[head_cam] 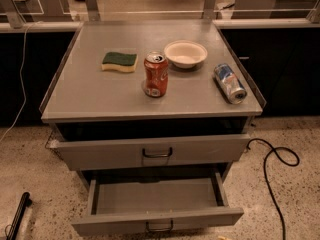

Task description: Open middle drawer

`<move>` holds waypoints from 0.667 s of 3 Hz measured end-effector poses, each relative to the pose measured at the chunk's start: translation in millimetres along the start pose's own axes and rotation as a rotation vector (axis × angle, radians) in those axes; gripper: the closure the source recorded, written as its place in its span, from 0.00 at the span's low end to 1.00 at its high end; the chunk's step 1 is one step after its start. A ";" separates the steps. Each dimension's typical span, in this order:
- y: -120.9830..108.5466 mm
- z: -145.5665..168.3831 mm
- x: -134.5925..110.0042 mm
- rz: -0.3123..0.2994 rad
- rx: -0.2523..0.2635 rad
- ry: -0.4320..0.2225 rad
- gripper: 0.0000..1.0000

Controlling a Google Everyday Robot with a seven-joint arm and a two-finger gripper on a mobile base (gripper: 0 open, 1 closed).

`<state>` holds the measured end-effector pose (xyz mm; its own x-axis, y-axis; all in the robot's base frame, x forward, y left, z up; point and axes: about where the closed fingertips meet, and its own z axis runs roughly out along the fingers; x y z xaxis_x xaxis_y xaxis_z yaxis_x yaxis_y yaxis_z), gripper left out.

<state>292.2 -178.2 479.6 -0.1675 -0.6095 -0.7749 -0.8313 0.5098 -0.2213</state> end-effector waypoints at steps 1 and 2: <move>0.1 0.1 0.0 0.000 0.000 0.000 0.00; 0.1 0.1 0.0 0.000 0.000 0.000 0.00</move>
Offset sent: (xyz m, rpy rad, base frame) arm 0.0000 0.0000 0.0000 0.0000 0.0000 0.0000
